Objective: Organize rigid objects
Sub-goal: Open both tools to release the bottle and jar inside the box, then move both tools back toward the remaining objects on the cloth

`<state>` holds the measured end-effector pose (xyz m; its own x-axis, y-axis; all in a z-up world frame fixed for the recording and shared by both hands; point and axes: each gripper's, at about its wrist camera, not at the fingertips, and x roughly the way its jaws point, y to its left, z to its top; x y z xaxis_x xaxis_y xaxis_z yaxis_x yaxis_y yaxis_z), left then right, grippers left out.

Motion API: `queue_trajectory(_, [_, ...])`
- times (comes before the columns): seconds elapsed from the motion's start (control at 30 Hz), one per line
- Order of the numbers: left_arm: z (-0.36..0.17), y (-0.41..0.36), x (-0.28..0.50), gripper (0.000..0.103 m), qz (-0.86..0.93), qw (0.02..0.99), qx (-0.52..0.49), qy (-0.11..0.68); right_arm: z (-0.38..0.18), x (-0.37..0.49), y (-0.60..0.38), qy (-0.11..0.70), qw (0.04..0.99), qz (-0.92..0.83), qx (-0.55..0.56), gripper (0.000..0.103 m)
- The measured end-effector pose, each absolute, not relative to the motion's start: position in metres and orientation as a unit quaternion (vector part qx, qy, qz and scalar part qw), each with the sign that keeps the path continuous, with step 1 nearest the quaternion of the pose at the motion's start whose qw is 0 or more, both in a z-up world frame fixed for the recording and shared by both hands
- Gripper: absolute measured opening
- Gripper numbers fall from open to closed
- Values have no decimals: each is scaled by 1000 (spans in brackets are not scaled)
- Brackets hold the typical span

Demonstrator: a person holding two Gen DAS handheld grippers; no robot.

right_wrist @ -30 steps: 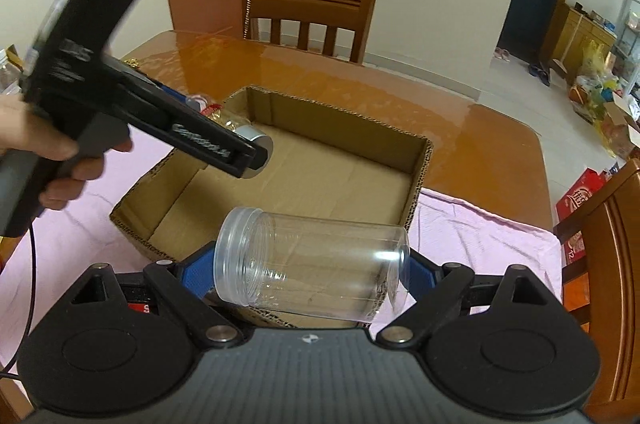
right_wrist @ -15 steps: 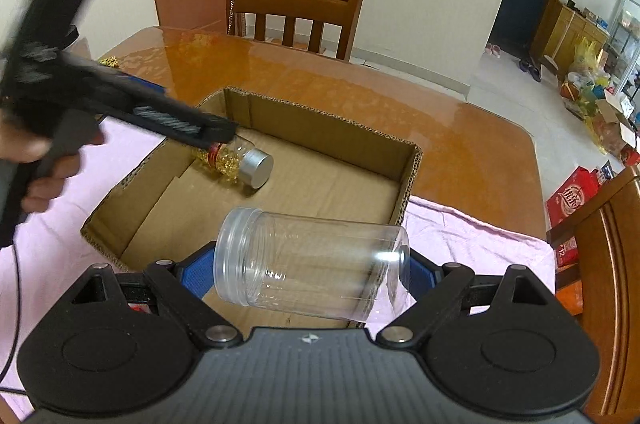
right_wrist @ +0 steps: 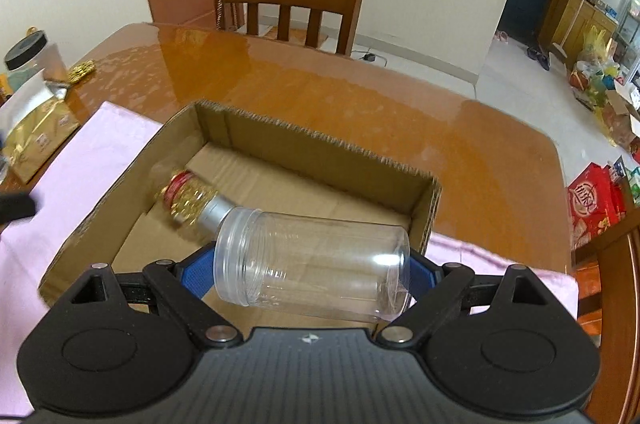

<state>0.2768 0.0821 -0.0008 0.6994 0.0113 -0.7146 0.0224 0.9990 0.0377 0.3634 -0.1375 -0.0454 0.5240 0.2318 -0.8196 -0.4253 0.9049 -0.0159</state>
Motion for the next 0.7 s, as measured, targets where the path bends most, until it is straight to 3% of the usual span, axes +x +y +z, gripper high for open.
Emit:
queue_trajectory(0.1, [-3,84,267,102,3,921,23,389,-42,374,-138,438,875,180,-95,103])
queue_trajectory(0.7, [-27,68,216,102,-3,913,37,407,-29,300,-154,419,883,185,-106,103])
